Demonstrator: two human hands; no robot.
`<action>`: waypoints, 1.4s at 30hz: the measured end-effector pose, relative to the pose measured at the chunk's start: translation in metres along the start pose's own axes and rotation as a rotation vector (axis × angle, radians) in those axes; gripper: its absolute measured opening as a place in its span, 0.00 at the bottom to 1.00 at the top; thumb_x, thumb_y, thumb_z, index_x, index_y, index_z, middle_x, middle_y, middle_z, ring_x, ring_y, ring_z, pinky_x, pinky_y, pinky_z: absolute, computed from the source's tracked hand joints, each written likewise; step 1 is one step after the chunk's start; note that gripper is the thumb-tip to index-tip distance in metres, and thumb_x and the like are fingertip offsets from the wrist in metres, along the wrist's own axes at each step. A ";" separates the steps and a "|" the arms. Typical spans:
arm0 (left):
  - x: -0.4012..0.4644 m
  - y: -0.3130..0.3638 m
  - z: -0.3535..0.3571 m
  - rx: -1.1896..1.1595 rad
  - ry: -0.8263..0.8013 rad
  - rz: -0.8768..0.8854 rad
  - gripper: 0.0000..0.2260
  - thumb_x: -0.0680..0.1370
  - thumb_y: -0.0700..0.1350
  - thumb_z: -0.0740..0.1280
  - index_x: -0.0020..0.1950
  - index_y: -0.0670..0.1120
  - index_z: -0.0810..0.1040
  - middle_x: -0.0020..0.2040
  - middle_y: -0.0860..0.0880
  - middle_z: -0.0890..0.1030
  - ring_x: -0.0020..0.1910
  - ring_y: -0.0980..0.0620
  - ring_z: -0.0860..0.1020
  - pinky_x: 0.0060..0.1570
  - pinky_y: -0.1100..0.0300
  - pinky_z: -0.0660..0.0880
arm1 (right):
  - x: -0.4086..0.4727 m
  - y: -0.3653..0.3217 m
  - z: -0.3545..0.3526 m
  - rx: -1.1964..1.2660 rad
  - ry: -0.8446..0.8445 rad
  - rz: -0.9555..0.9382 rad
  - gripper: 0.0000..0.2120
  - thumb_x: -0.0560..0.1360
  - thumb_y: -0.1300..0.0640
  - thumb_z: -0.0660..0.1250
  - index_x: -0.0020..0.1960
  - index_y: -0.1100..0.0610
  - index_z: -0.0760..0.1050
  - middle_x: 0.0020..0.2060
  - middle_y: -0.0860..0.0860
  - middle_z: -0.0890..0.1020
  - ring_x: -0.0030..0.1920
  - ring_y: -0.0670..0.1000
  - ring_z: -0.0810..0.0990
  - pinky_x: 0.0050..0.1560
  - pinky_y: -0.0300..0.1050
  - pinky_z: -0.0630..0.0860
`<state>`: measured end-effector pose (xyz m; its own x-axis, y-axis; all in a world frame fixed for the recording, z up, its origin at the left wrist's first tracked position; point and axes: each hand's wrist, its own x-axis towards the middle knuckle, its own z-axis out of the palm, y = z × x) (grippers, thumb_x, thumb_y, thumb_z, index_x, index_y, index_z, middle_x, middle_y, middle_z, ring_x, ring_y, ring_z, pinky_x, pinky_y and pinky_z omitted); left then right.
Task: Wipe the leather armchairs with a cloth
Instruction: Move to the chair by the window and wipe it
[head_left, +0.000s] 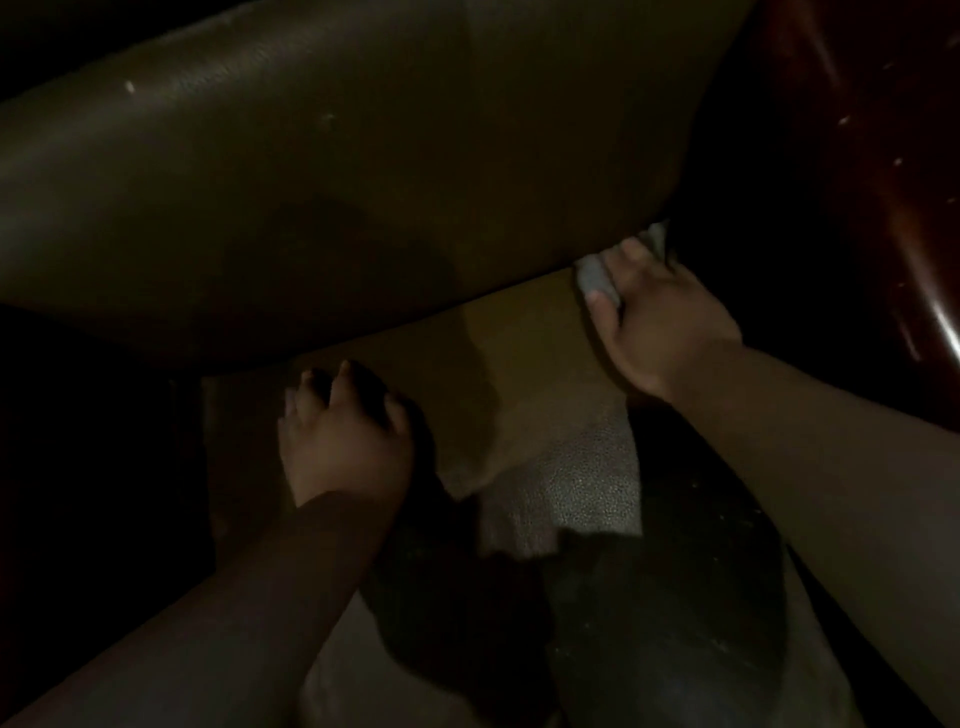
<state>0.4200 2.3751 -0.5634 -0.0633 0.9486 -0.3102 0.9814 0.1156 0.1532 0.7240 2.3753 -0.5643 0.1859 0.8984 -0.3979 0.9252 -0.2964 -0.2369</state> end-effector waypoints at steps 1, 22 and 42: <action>-0.007 0.015 0.003 -0.059 0.003 0.043 0.33 0.80 0.64 0.54 0.82 0.50 0.67 0.82 0.39 0.63 0.82 0.38 0.59 0.80 0.41 0.58 | -0.002 0.000 0.004 0.094 0.032 0.107 0.31 0.86 0.40 0.44 0.85 0.53 0.49 0.84 0.53 0.53 0.82 0.54 0.54 0.80 0.49 0.52; -0.044 0.029 0.053 0.026 0.113 0.338 0.33 0.80 0.61 0.54 0.85 0.53 0.61 0.86 0.46 0.58 0.84 0.41 0.53 0.82 0.40 0.49 | -0.189 0.018 0.064 -0.030 -0.039 0.005 0.35 0.84 0.34 0.42 0.85 0.52 0.46 0.85 0.54 0.47 0.84 0.57 0.45 0.81 0.60 0.54; -0.050 -0.005 0.014 0.140 -0.172 0.607 0.33 0.84 0.64 0.54 0.87 0.58 0.46 0.87 0.46 0.44 0.85 0.42 0.43 0.83 0.42 0.43 | -0.185 -0.024 0.092 0.045 0.072 0.375 0.41 0.78 0.34 0.35 0.85 0.54 0.50 0.83 0.61 0.53 0.82 0.66 0.54 0.81 0.58 0.50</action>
<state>0.4204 2.3226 -0.5621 0.5292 0.7709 -0.3545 0.8485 -0.4773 0.2286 0.6366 2.1861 -0.5664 0.5329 0.7449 -0.4014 0.7736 -0.6211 -0.1256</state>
